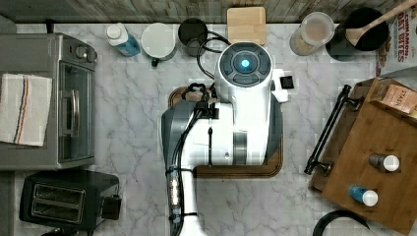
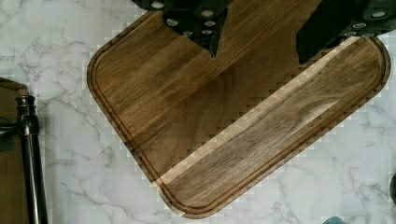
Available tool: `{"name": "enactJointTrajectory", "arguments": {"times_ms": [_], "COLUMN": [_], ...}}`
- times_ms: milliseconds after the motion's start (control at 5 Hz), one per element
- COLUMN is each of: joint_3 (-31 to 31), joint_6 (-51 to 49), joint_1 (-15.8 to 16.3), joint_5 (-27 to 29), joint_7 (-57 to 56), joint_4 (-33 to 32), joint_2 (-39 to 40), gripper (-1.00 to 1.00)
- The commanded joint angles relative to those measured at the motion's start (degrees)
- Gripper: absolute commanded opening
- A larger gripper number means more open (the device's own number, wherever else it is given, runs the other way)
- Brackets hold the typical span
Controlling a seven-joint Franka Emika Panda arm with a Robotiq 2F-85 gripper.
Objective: Open the drawer.
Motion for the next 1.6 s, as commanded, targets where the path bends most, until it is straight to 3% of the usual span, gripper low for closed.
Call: {"name": "enactJointTrajectory", "arguments": {"times_ms": [200, 600, 1000, 1600], "joint_3": [0.0, -3.2, -7.9, -11.5], "joint_6": [0.0, 4.0, 3.1, 16.2], "joint_1": [0.0, -4.1, -8.4, -12.2], "joint_5": [-0.1, -2.9, -3.3, -6.9], "joint_7": [-0.1, -9.1, -20.4, -25.0], "joint_4": [-0.1, -0.8, 6.7, 1.2], "joint_2": [0.0, 2.3, 9.9, 9.6], "gripper": [1.0, 1.0, 1.0, 1.0]}}
